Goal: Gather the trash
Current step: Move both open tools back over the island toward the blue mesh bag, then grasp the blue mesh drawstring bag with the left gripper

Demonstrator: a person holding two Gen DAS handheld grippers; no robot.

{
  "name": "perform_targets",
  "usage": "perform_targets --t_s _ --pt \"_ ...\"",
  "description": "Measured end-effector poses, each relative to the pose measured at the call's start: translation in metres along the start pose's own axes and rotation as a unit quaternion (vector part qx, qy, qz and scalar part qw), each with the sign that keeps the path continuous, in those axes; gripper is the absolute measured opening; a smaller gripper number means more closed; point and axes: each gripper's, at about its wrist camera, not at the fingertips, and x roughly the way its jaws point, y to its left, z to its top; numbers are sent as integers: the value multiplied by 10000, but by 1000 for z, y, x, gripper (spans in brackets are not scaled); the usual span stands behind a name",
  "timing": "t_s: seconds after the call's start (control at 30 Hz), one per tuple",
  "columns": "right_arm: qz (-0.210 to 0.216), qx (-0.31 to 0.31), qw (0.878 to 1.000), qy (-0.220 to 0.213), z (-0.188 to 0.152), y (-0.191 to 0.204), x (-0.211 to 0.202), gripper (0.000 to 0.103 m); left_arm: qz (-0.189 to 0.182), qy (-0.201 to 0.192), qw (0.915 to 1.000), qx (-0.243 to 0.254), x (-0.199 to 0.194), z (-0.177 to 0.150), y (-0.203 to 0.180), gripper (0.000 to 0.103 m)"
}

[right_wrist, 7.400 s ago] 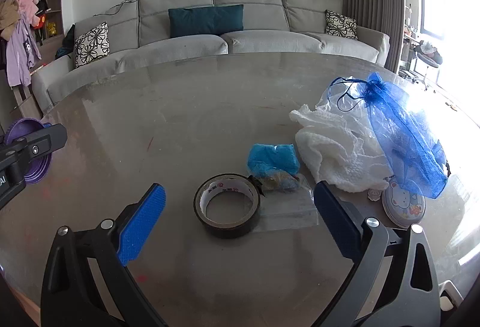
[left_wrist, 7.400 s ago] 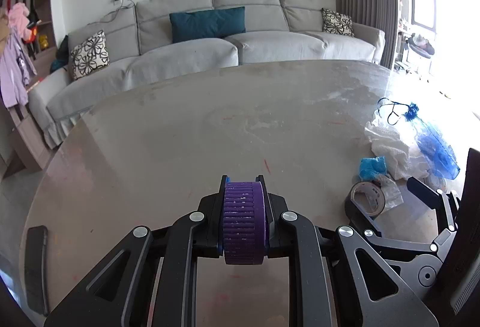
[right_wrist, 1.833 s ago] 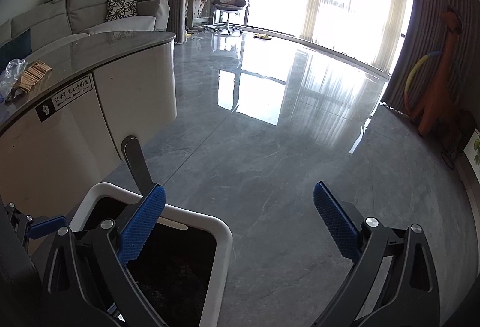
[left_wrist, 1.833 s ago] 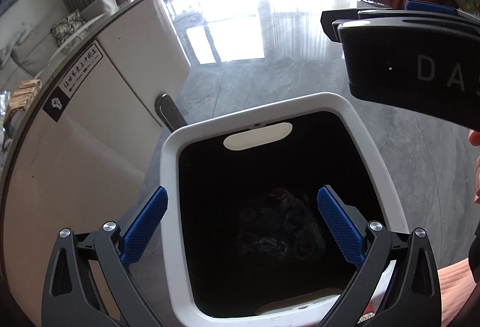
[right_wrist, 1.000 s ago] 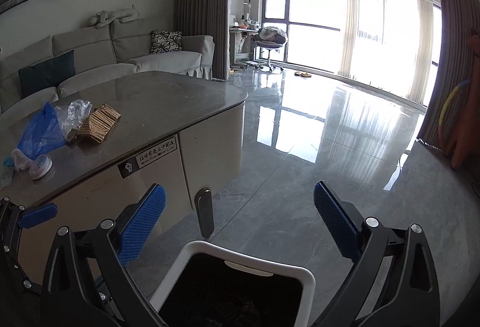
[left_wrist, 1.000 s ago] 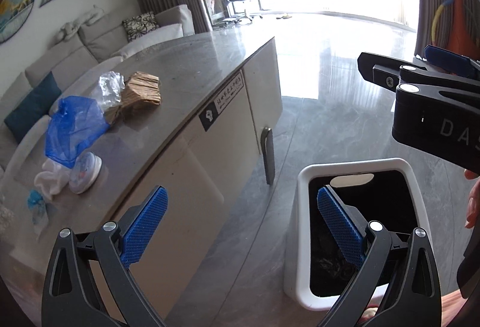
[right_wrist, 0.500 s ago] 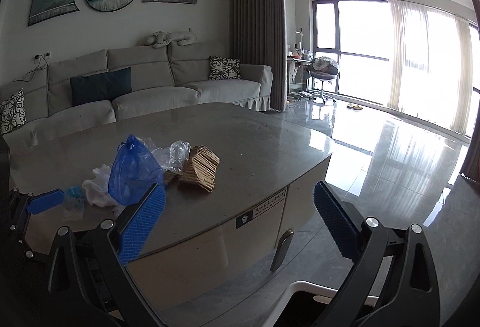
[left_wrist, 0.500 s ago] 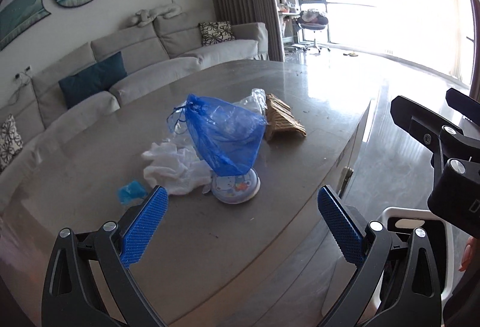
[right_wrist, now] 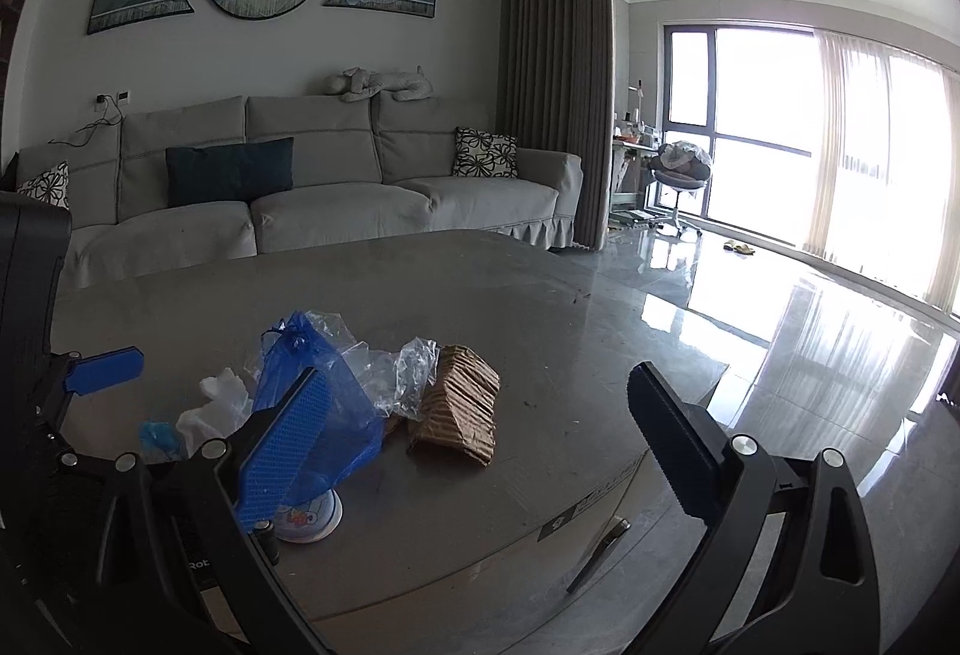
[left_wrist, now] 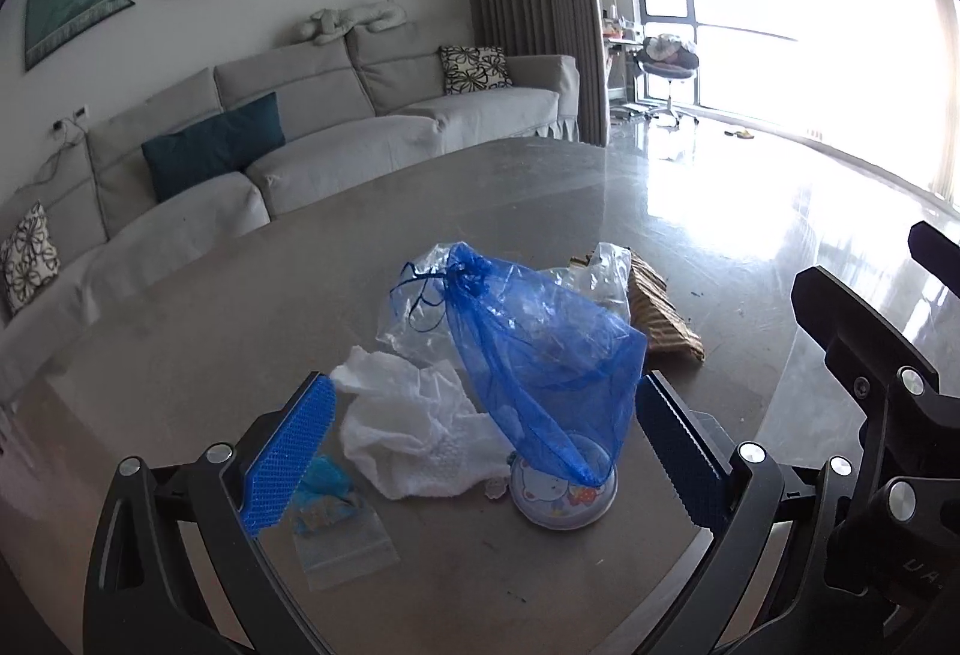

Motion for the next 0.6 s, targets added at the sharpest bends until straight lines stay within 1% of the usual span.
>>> perform_targets --t_s 0.13,0.23,0.27,0.33,0.4,0.43,0.47,0.5,0.57,0.6 --pt "-1 78 9999 87 0 -4 21 98 -69 339 9992 -198 34 6 1 100" --pt "13 159 9997 201 -5 -5 31 98 -70 603 9979 -228 57 3 0 100" --pt "8 158 9996 235 -6 -4 34 98 -82 685 9974 -220 63 2 -1 100" --pt "15 170 9995 264 -8 -4 37 98 -217 828 9960 -259 73 1 -2 100" --pt "33 169 9995 279 -9 -4 39 98 -169 899 9955 -249 79 -1 -5 99" --pt "41 167 9994 289 -9 -4 40 98 -187 917 9953 -266 81 -1 -5 94" --pt "29 163 9995 281 -10 -4 40 98 -206 939 9949 -294 83 -2 -5 74" --pt "19 164 9995 277 -10 -5 41 98 -184 1035 9940 -300 87 -2 -5 63" --pt "17 225 9993 293 -8 -7 41 98 -244 1290 9907 -343 96 -4 -5 30" --pt "23 263 9992 290 -8 -8 40 98 -242 1366 9896 -384 99 -6 -3 22"
